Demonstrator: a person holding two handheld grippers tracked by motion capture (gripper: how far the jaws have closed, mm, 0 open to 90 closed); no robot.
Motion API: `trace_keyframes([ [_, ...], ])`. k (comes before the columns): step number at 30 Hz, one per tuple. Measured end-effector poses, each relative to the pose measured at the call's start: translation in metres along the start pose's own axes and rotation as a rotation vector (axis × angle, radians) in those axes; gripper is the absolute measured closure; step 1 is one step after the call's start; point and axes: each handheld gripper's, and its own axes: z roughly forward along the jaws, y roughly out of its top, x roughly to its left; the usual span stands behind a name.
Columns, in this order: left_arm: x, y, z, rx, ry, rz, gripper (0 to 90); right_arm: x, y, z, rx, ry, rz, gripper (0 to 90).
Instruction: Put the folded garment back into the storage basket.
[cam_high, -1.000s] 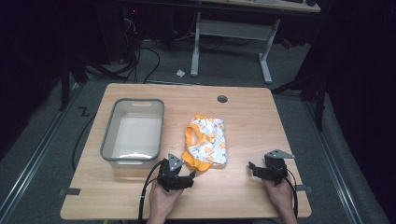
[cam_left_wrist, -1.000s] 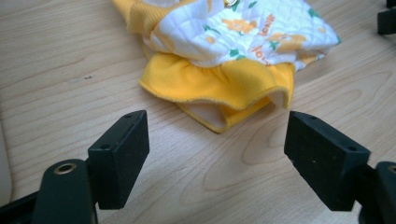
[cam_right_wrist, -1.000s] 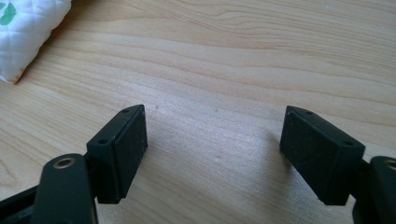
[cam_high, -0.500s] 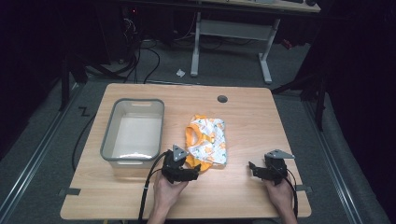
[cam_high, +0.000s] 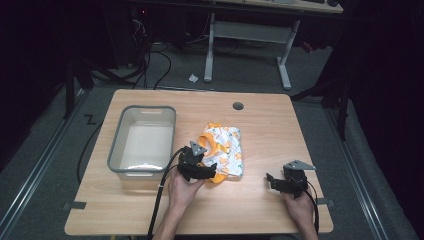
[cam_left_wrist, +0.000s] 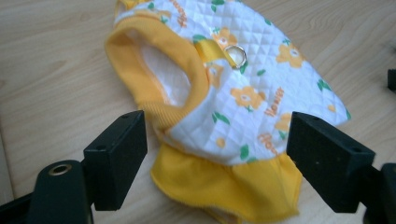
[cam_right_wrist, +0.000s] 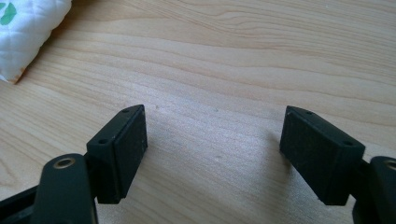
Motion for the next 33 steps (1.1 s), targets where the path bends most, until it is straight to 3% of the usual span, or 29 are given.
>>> trace_keyframes([
  [6, 0.005, 0.02, 0.011, 0.002, 0.009, -0.005, 19.7, 0.0, 0.0, 0.0, 0.0, 0.0, -0.001, 23.2],
  [13, 0.009, 0.03, 0.021, 0.007, 0.009, -0.02, 18.3, 0.0, 0.0, 0.0, 0.0, 0.0, 0.0, 23.2],
  [15, 0.009, 0.03, 0.022, 0.0, 0.009, -0.027, 18.6, 0.0, 0.0, 0.0, 0.0, 0.0, 0.0, 23.2],
  [17, 0.014, 0.031, 0.027, -0.003, 0.005, -0.06, 18.7, 0.0, 0.0, 0.0, 0.0, 0.001, 0.0, 23.2],
  [21, 0.019, 0.036, 0.038, 0.049, 0.035, -0.05, 17.9, 0.0, 0.0, 0.0, 0.0, 0.001, 0.0, 23.2],
  [33, 0.027, 0.035, 0.061, 0.048, 0.03, -0.112, 18.2, 0.0, 0.0, 0.0, 0.0, 0.0, -0.001, 23.2],
])
